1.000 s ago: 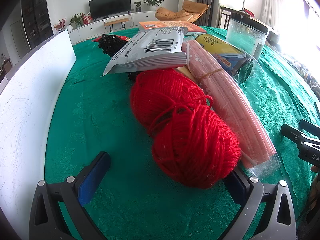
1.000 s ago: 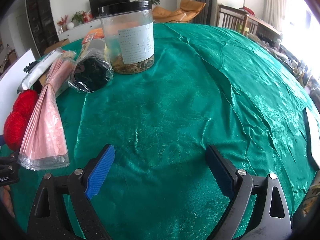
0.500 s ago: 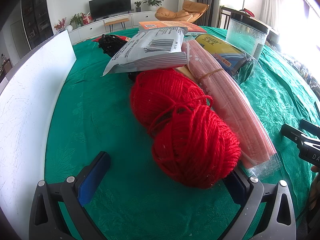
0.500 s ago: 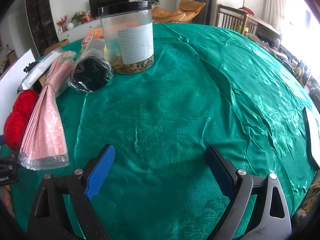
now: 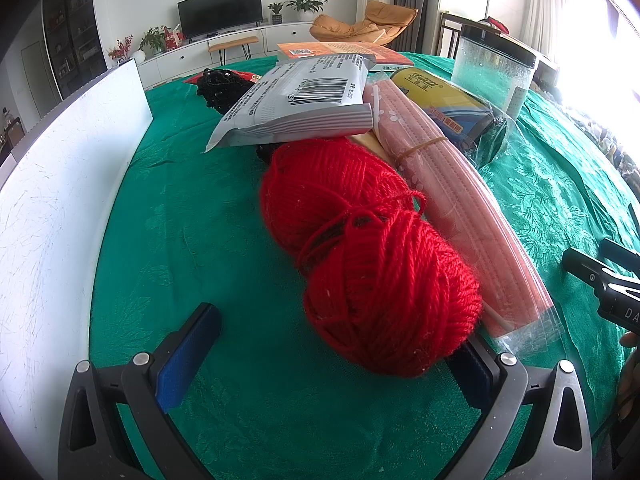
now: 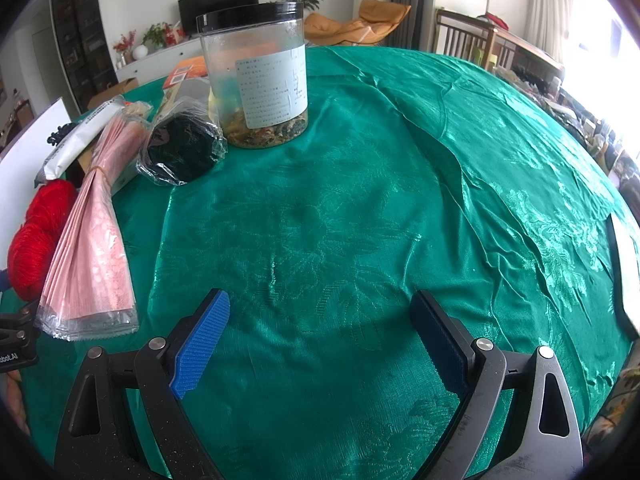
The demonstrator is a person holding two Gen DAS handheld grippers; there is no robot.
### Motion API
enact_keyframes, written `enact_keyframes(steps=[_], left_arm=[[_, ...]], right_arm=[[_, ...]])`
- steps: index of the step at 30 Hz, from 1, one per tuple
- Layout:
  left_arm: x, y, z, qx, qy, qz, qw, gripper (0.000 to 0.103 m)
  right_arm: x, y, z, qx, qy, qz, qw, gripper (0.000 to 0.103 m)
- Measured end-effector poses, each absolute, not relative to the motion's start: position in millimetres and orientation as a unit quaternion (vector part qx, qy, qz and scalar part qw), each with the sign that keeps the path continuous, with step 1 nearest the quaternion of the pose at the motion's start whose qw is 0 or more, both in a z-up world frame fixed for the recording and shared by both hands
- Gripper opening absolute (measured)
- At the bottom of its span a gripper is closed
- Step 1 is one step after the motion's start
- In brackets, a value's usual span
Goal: Organize soft objects
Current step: 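Grasp the red yarn ball with the left tool while the right tool grasps the pink straw bundle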
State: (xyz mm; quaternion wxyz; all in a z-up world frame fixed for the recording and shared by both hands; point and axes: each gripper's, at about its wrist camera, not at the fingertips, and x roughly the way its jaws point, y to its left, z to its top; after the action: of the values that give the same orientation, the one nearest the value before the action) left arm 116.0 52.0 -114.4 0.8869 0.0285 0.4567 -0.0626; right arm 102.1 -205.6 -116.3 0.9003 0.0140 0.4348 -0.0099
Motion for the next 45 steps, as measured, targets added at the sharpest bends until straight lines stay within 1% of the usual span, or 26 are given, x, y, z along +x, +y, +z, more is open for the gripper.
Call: enact_keyframes(steps=[5, 7, 8, 10, 12, 14, 18, 19, 20, 22, 24, 26, 30, 34, 36, 37, 38, 39, 41, 42, 43, 44, 45], left_arm=[[114.6, 52.6, -113.8, 0.031, 0.46, -0.065, 0.885, 0.103], [106.1, 55.3, -112.4, 0.028, 0.478, -0.063, 0.875, 0.103], [99.1, 57.5, -111.2, 0.023, 0.484, -0.066, 0.872, 0.103], [80.9, 64.7, -108.0, -0.002, 0.485, -0.085, 0.87, 0.103], [68.0, 71.5, -105.6, -0.024, 0.486, -0.098, 0.868, 0.103], [60.5, 76.4, -102.7, -0.036, 0.49, -0.099, 0.865, 0.103], [57.3, 83.0, -84.2, -0.066, 0.475, -0.107, 0.871, 0.103], [59.3, 85.9, -78.6, -0.074, 0.469, -0.105, 0.874, 0.103], [61.1, 87.8, -73.5, -0.081, 0.464, -0.103, 0.876, 0.103], [68.9, 91.5, -68.1, -0.091, 0.458, -0.098, 0.879, 0.103], [81.2, 90.0, -68.7, -0.094, 0.462, -0.094, 0.877, 0.103], [95.9, 85.9, -71.7, -0.098, 0.469, -0.093, 0.873, 0.103], [127.7, 66.1, -82.6, -0.081, 0.482, -0.084, 0.869, 0.103], [152.1, 52.3, -98.7, -0.051, 0.501, -0.064, 0.861, 0.102], [155.8, 51.3, -101.2, -0.044, 0.503, -0.061, 0.861, 0.085], [156.2, 52.1, -101.3, -0.04, 0.502, -0.06, 0.862, 0.072], [155.2, 52.9, -100.1, -0.037, 0.498, -0.061, 0.864, 0.064], [154.8, 54.2, -100.2, -0.04, 0.498, -0.068, 0.863, 0.059], [151.3, 54.0, -98.6, -0.037, 0.497, -0.071, 0.864, 0.054], [149.6, 54.5, -98.5, -0.036, 0.496, -0.074, 0.865, 0.052], [147.6, 54.8, -98.4, -0.038, 0.495, -0.076, 0.865, 0.05], [145.3, 55.0, -97.9, -0.039, 0.495, -0.078, 0.865, 0.048], [143.3, 54.9, -97.6, -0.04, 0.494, -0.08, 0.865, 0.047]], right_arm=[[105.2, -206.9, -116.2, 0.013, 0.44, 0.016, 0.898, 0.096], [110.9, -208.0, -112.9, 0.01, 0.456, 0.04, 0.889, 0.095], [114.3, -208.8, -108.7, 0.024, 0.466, 0.055, 0.883, 0.095], [116.7, -203.9, -90.4, 0.068, 0.452, 0.103, 0.883, 0.094], [120.3, -185.2, -68.9, 0.082, 0.429, 0.154, 0.887, 0.094], [128.7, -157.7, -56.8, 0.076, 0.425, 0.199, 0.88, 0.093], [155.7, -108.2, -71.9, 0.036, 0.458, 0.228, 0.859, 0.091], [160.7, -102.8, -79.8, 0.027, 0.465, 0.223, 0.856, 0.088], [164.8, -100.5, -87.7, 0.027, 0.476, 0.224, 0.85, 0.073], [167.0, -104.5, -101.7, 0.059, 0.506, 0.254, 0.822, 0.034], [155.4, -114.8, -100.9, 0.068, 0.505, 0.264, 0.819, 0.033], [139.3, -130.5, -95.9, 0.057, 0.511, 0.26, 0.817, 0.029], [112.1, -185.2, -77.8, 0.065, 0.509, 0.223, 0.829, 0.028], [115.9, -237.3, -53.5, 0.104, 0.487, 0.181, 0.848, 0.028], [118.2, -249.2, -43.9, 0.091, 0.478, 0.168, 0.858, 0.028], [119.0, -254.8, -40.6, 0.082, 0.473, 0.158, 0.863, 0.028], [118.5, -258.5, -39.7, 0.066, 0.47, 0.144, 0.869, 0.028], [117.5, -261.1, -41.4, 0.039, 0.471, 0.125, 0.872, 0.028], [120.6, -261.2, -51.0, -0.005, 0.488, 0.11, 0.866, 0.046], [120.6, -262.8, -53.7, -0.012, 0.495, 0.121, 0.861, 0.053], [121.3, -260.1, -54.9, -0.014, 0.495, 0.135, 0.858, 0.065], [123.0, -256.7, -55.0, -0.024, 0.492, 0.144, 0.858, 0.069], [125.8, -247.5, -56.4, -0.043, 0.491, 0.15, 0.857, 0.07]])
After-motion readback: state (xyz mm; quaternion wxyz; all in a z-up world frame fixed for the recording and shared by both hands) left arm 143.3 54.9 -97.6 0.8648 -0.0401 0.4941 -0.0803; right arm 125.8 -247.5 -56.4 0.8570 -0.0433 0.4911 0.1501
